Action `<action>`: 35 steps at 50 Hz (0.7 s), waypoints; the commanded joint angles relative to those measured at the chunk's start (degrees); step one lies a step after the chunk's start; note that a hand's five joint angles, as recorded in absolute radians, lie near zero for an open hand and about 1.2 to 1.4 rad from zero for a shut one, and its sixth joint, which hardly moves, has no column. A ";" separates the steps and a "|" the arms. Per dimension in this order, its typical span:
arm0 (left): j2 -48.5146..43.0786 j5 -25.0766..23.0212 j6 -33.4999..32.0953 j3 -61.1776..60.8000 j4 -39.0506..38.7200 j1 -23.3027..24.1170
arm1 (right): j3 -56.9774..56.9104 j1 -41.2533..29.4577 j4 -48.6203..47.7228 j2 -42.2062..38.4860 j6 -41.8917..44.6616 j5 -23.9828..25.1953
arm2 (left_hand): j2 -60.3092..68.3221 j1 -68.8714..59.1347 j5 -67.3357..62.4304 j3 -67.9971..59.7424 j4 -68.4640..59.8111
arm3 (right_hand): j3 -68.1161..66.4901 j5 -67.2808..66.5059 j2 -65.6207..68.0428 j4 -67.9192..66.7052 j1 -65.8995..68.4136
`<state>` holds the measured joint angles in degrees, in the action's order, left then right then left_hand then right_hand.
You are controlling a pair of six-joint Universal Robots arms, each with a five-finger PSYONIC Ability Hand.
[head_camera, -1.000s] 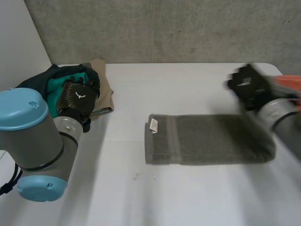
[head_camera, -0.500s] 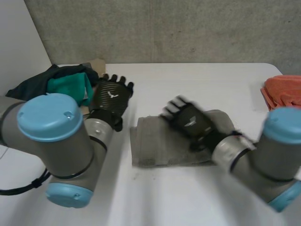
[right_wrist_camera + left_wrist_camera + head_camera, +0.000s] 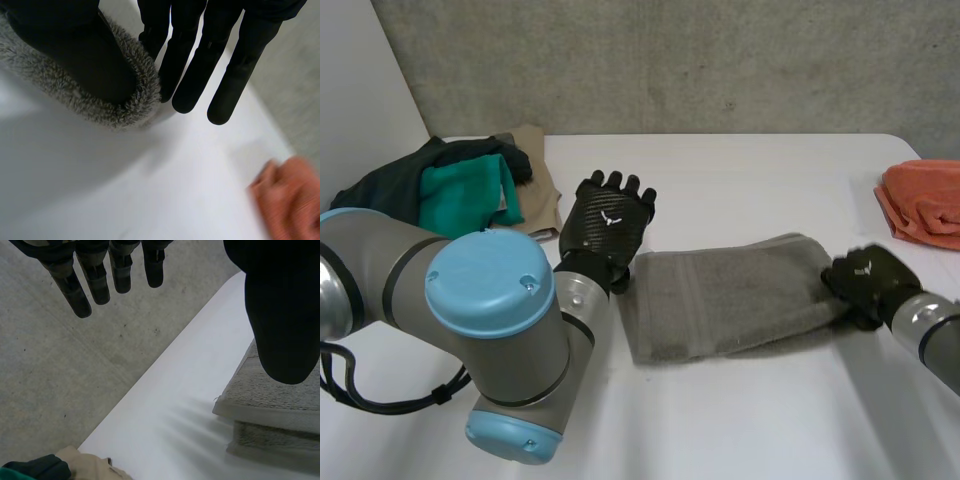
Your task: Fold the laundry.
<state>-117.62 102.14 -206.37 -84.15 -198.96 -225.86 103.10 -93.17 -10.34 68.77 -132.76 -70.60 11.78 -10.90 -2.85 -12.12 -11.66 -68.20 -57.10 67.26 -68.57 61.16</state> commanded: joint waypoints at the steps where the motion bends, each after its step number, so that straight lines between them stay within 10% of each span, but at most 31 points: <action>1: 3.53 0.16 0.18 -2.25 0.24 -1.51 | -1.41 -12.55 -6.36 6.99 -0.75 -0.86 | -1.78 0.90 2.85 2.12 1.66 | -11.80 -12.90 12.74 -11.43 18.84; 12: 5.29 0.95 0.35 -3.13 0.07 -5.03 | -3.17 -34.53 -14.89 -4.15 -0.39 4.67 | -1.78 0.90 2.85 2.12 1.66 | -11.80 -12.90 12.74 -11.43 18.84; 15: 5.20 0.87 0.97 -2.51 -0.02 -5.11 | -4.22 -34.62 -14.71 -6.19 -1.53 5.12 | -1.78 0.90 2.85 2.12 1.66 | 25.48 24.39 -24.55 25.85 -18.45; 17: 5.12 0.78 1.58 -2.08 -0.11 -5.03 | -4.75 -34.54 -14.62 -6.19 -4.25 4.59 | -1.73 0.85 2.80 2.08 1.61 | 58.20 57.10 -57.26 58.57 -51.16; 28: -0.33 0.08 11.60 6.09 0.33 -2.48 | -4.66 -16.97 -11.12 4.44 -45.72 3.89 | -0.73 -0.16 1.80 1.07 0.60 | 58.20 57.10 -57.26 58.57 -51.16; 35: -7.80 -3.61 16.87 11.28 3.84 0.86 | -9.31 -13.53 -0.23 2.26 -49.09 4.06 | -0.22 -0.67 1.29 0.56 0.09 | 58.20 57.10 -57.26 58.57 -51.16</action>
<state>-119.58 101.16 -193.35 -76.74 -198.12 -227.32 97.57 -109.26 -18.86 72.75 -179.36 -66.66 11.78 -10.90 -2.85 -12.12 -11.66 -12.36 -2.49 12.31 -12.45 13.12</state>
